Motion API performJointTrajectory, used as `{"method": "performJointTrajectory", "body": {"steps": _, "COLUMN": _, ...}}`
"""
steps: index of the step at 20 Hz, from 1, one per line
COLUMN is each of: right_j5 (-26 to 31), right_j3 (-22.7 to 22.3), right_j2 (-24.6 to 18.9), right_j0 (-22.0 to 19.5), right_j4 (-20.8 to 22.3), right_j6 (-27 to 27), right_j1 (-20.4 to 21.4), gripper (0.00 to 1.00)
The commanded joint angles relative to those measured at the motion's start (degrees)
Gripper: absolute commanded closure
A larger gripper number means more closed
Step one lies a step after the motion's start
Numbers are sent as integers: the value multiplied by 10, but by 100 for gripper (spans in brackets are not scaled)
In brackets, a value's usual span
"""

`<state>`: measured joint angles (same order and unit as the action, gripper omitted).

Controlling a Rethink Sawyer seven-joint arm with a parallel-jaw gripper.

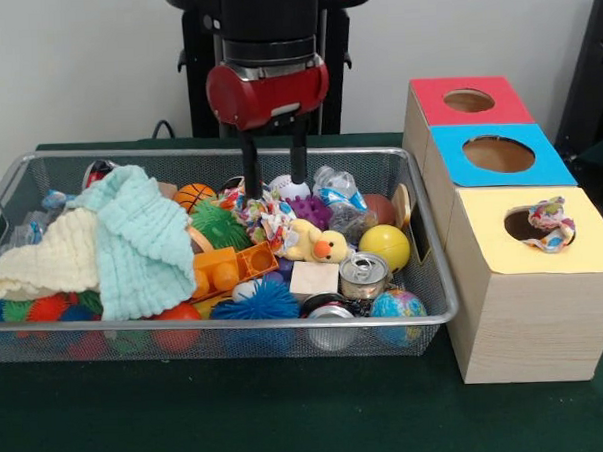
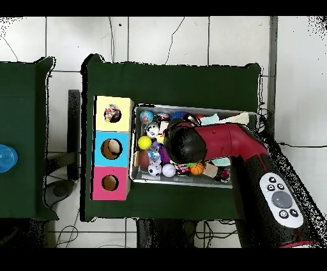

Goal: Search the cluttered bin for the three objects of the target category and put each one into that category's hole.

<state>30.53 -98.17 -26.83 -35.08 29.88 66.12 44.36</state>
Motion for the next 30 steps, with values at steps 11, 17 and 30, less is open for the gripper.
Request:
{"method": "performJointTrajectory", "body": {"steps": 11, "right_j5": -55, "right_j3": -34, "right_j2": 53, "right_j0": 2, "right_j4": 13, "right_j6": 95, "right_j1": -55, "gripper": 0}}
{"method": "performJointTrajectory", "body": {"steps": 17, "right_j5": -81, "right_j3": -33, "right_j2": 63, "right_j0": 6, "right_j4": 13, "right_j6": 95, "right_j1": -77, "gripper": 0}}
{"method": "performJointTrajectory", "body": {"steps": 30, "right_j5": -33, "right_j3": -55, "right_j2": 35, "right_j0": -28, "right_j4": -18, "right_j6": 49, "right_j1": -91, "gripper": 0}}
